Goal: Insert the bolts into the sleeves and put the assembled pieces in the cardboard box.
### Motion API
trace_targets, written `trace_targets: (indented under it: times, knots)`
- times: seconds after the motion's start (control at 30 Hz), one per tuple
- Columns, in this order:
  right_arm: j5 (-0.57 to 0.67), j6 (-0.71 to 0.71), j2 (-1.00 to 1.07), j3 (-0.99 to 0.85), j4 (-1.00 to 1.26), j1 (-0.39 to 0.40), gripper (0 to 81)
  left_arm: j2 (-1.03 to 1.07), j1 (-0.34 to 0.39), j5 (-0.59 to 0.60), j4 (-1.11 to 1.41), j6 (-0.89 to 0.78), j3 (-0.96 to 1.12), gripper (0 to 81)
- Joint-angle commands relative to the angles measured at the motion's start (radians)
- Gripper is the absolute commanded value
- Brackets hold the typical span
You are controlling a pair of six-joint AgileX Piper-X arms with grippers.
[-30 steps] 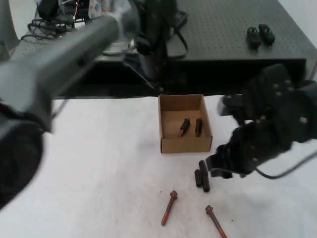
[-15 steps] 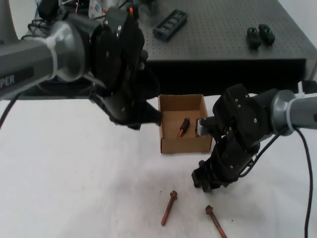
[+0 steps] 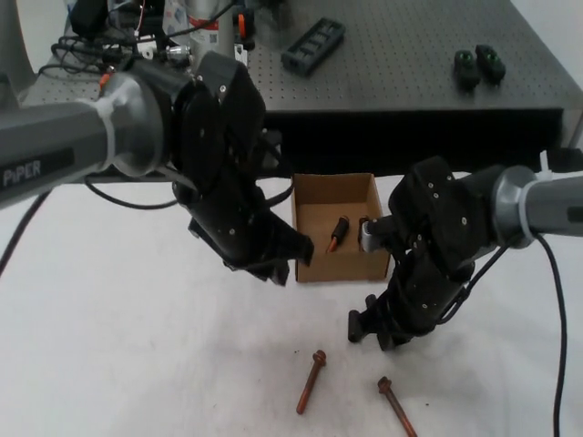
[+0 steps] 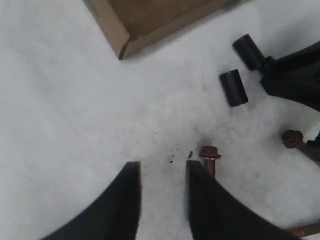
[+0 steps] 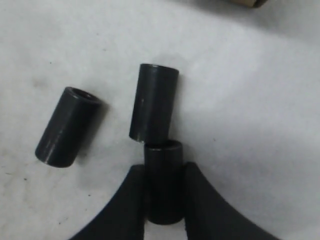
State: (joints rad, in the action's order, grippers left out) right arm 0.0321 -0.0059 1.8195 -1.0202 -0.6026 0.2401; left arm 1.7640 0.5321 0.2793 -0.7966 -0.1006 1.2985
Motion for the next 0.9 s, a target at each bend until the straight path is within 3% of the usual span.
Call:
trace_targets:
  times: [0.0, 0.13, 0.37, 0.8, 0.87]
  knots:
    - [0.002, -0.018, 0.016, -0.001, 0.001, -0.004, 2.0, 0.004, 0.007, 0.012, -0.012, 0.02, 0.002, 28.5]
    - [0.001, -0.018, -0.039, 0.009, -0.008, -0.032, 2.0, 0.037, 0.065, 0.02, -0.025, 0.036, 0.002, 35.8]
    - [0.008, -0.018, -0.233, 0.073, -0.053, -0.103, 2.0, 0.114, 0.162, -0.079, 0.007, 0.059, 0.004, 35.8]
    - [0.008, -0.009, -0.521, 0.19, -0.123, -0.124, 2.0, 0.232, 0.173, -0.073, 0.056, 0.054, 0.004, 35.3]
    - [0.008, -0.009, -0.553, 0.19, -0.144, -0.124, 2.0, 0.235, 0.173, -0.073, 0.056, 0.052, 0.004, 29.0]
